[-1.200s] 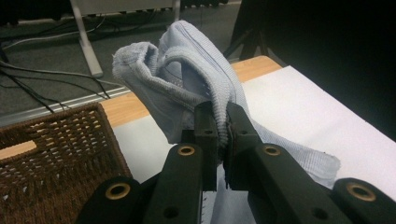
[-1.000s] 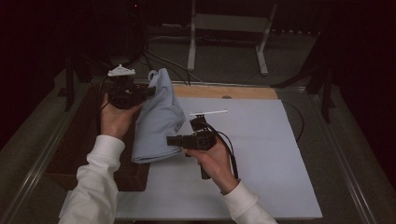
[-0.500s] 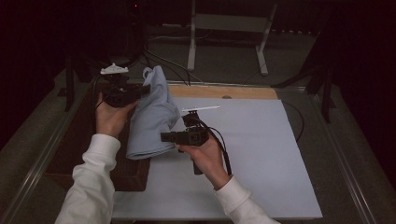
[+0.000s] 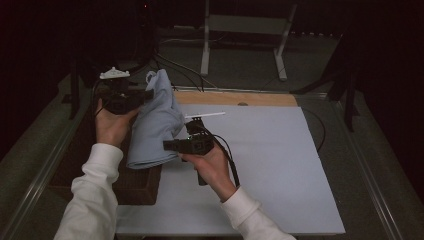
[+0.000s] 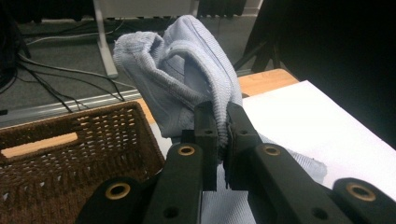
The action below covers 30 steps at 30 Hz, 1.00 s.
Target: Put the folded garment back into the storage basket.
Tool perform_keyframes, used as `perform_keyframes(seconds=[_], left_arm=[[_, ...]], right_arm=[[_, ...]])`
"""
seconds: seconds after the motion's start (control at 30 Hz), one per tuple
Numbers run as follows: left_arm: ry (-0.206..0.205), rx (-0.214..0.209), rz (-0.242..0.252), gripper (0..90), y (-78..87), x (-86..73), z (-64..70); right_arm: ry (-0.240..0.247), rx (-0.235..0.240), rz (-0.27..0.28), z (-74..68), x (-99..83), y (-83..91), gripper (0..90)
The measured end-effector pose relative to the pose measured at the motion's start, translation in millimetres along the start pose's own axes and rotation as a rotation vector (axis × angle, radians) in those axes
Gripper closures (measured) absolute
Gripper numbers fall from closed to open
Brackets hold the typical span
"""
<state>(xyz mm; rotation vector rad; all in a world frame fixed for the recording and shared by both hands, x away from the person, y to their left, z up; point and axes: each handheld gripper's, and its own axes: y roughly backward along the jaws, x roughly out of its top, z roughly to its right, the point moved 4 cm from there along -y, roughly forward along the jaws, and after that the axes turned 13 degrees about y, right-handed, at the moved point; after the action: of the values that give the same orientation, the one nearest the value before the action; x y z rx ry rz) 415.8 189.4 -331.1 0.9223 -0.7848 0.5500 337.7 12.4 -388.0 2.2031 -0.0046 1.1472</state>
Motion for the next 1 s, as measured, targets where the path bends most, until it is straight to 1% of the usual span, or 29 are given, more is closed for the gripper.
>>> perform_keyframes(seconds=[0.3,0.53,0.7,1.0], left_arm=[[0.009,0.018,-0.002,86.3,5.3,0.1,-10.7],[0.010,0.026,0.003,86.4,6.9,0.0,-14.7],[0.024,0.031,0.010,86.4,8.5,0.8,-20.8],[0.029,0.043,0.006,86.4,10.1,0.3,-28.8]], right_arm=[[-0.008,-0.001,-0.005,-2.4,0.7,-11.1,80.1],[-0.008,-0.004,-0.005,-5.3,3.2,-17.4,80.1],[-0.005,-0.006,-0.002,-8.1,5.4,-23.4,80.1],[-0.005,-0.010,-0.001,-11.6,6.0,-34.3,80.1]])
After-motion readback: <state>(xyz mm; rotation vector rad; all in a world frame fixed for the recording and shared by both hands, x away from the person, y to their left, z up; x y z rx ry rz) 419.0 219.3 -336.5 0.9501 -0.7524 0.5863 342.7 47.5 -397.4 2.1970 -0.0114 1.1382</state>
